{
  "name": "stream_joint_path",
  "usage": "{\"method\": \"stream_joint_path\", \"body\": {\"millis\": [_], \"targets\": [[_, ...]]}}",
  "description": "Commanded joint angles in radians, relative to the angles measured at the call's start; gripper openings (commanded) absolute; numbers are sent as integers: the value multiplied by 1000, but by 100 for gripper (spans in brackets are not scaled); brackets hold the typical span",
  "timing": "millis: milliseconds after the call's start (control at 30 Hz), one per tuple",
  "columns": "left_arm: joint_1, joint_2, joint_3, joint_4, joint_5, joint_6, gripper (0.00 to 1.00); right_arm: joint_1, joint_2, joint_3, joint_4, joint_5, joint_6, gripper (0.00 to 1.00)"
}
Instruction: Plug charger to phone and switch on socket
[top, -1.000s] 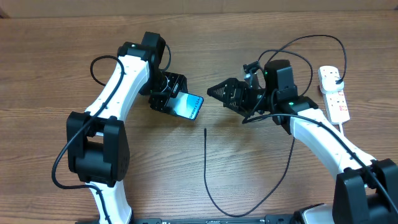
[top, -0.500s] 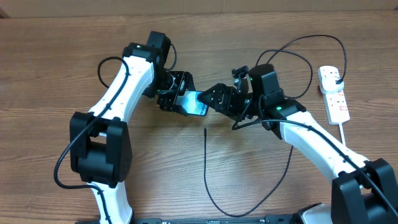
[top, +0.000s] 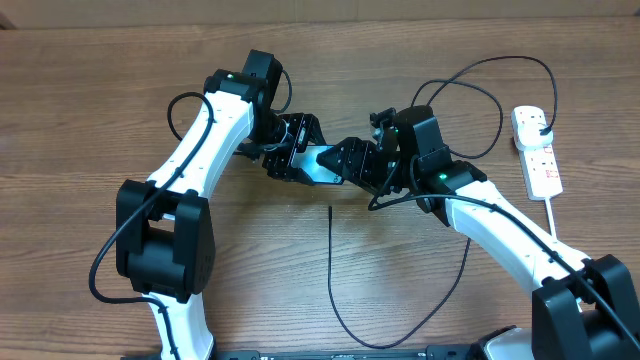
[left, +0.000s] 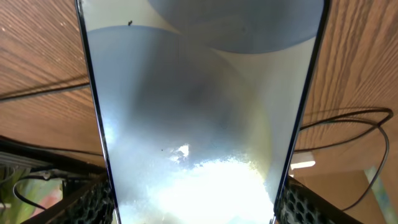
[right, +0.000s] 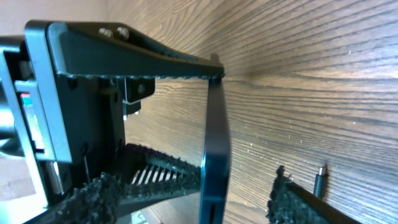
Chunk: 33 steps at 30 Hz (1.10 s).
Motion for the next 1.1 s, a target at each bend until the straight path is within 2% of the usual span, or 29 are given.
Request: {"method": "stream_joint_path", "body": {"millis": [0, 200, 467, 1067], "targets": [[-12, -43, 31, 0, 64, -21, 4, 2, -1, 17, 3, 23, 0, 74], [-35, -43, 31, 3, 64, -33, 4, 2, -1, 17, -11, 45, 0, 69], [-62, -43, 31, 23, 68, -48, 4, 6, -1, 17, -31, 84, 0, 55], [-90, -43, 31, 48, 85, -48, 4, 7, -1, 17, -54, 132, 0, 34]]}}
